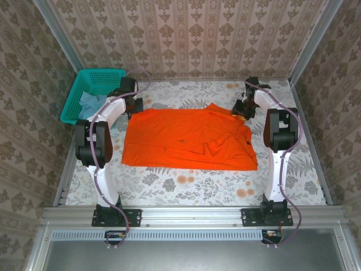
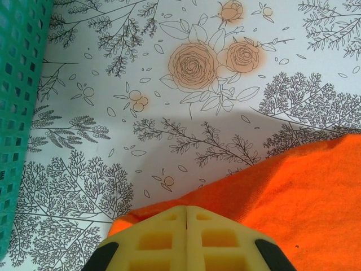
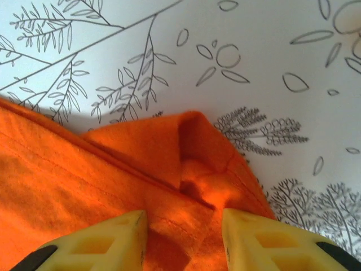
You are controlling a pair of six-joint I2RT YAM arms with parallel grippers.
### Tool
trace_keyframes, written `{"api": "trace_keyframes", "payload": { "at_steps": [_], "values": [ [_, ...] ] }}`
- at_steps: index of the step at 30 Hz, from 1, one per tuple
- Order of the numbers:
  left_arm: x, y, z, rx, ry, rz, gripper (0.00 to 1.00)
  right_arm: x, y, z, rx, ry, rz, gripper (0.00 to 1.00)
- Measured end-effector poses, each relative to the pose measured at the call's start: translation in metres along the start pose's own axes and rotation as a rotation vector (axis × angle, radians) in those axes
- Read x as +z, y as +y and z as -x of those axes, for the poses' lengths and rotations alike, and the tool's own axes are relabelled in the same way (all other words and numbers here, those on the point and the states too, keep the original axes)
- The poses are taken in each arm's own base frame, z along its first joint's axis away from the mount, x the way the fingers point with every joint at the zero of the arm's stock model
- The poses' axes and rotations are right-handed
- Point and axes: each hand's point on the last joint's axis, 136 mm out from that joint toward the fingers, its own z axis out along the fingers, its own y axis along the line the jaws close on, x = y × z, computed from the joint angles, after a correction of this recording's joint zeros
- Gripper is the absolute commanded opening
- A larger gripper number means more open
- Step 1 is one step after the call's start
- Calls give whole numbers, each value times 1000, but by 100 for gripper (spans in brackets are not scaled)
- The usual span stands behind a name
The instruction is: Fold and stack the t-shirts
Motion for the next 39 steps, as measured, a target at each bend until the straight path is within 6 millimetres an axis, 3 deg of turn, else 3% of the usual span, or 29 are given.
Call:
{"api": "trace_keyframes", "payload": {
  "at_steps": [24, 39],
  "values": [
    [0, -6, -3, 9, 8, -7, 0, -7, 6, 1, 20, -12, 15, 29],
    [0, -5, -4, 10, 12, -6, 0, 4, 6, -3, 29, 18, 4, 32]
  ]
}}
